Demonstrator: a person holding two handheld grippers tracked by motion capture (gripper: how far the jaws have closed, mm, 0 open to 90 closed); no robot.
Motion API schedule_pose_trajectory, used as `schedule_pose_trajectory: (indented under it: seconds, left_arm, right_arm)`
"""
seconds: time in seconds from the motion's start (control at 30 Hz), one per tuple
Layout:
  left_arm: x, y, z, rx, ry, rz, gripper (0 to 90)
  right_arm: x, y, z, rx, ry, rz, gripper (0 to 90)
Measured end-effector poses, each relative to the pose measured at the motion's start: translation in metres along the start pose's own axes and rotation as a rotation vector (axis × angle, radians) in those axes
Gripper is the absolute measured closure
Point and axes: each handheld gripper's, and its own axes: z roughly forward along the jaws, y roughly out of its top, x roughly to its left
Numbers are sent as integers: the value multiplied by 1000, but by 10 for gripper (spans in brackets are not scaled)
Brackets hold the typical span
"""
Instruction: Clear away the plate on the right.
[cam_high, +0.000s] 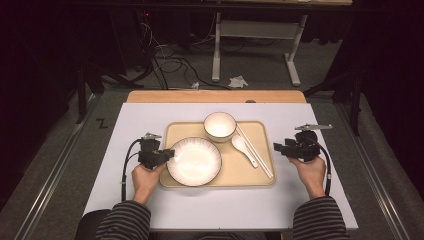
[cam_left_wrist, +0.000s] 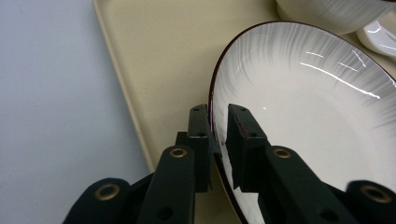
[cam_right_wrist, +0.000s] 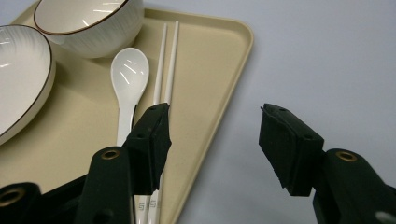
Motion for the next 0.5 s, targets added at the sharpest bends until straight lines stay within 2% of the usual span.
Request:
schedule_pose_trajectory:
  seconds: [0.13, 0.17, 0.2, 0.23, 0.27, 0.3, 0.33, 0.37, 0.4, 0.47, 0.5]
  left_arm:
    - [2, -2, 4, 11, 6, 0, 704]
    - [0, -2, 6, -28, 50, -50, 667]
    - [2, -2, 5, 9, 5, 0, 633]
    - [2, -2, 6, 3, 3, -9, 618]
    - [2, -2, 7, -6, 21, -15, 601]
    - [8, -2, 2, 72, -2, 78, 585]
    - [18, 2, -6, 211, 10, 241, 563]
    - [4, -3, 6, 33, 10, 31, 537]
    - [3, -4, 8, 9, 11, 4, 514]
    - [3, -4, 9, 13, 7, 5, 475]
    - [3, -4, 12, 7, 27, -1, 460]
  right_arm:
    - [1, 0, 2, 10, 10, 4, 443]
    - [2, 0, 2, 11, 12, 3, 443]
    - [3, 0, 2, 8, 17, 5, 443]
    - [3, 1, 2, 7, 18, 2, 444]
    - [4, 1, 2, 10, 18, -2, 443]
    - [4, 1, 3, 12, 21, -9, 443]
    - [4, 1, 3, 12, 23, -1, 443]
    - [4, 0, 3, 12, 29, 2, 443]
    - [4, 0, 3, 10, 34, 3, 448]
    - [4, 0, 3, 8, 41, 7, 459]
    - [4, 1, 3, 7, 47, 10, 461]
